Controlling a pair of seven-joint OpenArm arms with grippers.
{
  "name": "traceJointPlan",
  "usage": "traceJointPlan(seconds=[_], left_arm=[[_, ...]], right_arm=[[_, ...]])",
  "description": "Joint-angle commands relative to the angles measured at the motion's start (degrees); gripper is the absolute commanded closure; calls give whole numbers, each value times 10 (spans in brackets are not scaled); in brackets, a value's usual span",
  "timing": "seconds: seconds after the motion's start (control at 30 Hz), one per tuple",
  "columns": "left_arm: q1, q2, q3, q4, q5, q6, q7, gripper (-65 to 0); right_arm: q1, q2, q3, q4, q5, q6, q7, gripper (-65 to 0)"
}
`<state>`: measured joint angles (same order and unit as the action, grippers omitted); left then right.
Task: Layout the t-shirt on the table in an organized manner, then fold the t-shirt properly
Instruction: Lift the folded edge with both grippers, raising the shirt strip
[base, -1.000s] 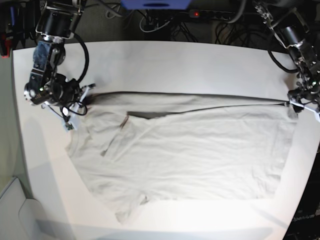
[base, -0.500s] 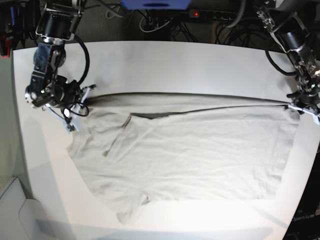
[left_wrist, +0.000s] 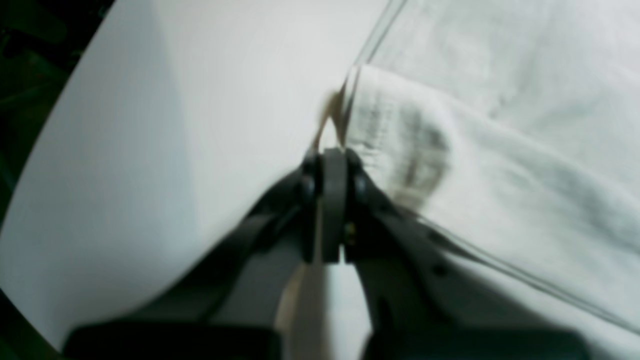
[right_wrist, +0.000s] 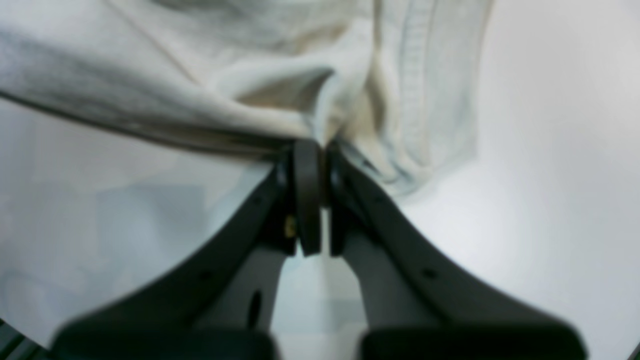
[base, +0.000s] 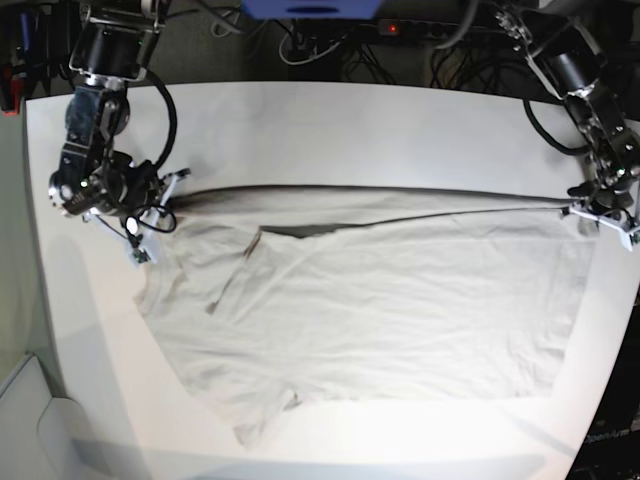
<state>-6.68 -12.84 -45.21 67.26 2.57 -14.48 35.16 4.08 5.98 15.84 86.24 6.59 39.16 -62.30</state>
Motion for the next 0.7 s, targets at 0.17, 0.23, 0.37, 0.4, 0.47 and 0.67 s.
traceJointPlan(seconds=[0.17, 0.23, 0.37, 0.4, 0.47, 0.67], left_arm=[[-13, 27, 0, 135, -2, -1, 44, -2], [-14, 37, 2, 172, -2, -1, 71, -2], [-24, 51, 3, 216, -2, -1, 100, -2], [-26, 52, 3, 217, -2, -1, 105, -2], [-32, 51, 5, 216, -2, 3, 109, -2], [-84, 37, 31, 180, 32, 4, 157, -1]], right_arm=[[11, 6, 2, 11, 6, 8, 4, 0], [11, 7, 2, 12, 6, 8, 3, 0], [19, 8, 5, 12, 6, 8, 3, 0], [23, 8, 5, 13, 6, 8, 3, 0], [36, 9, 5, 17, 6, 8, 2, 0], [75, 20, 6, 15, 6, 8, -19, 0]])
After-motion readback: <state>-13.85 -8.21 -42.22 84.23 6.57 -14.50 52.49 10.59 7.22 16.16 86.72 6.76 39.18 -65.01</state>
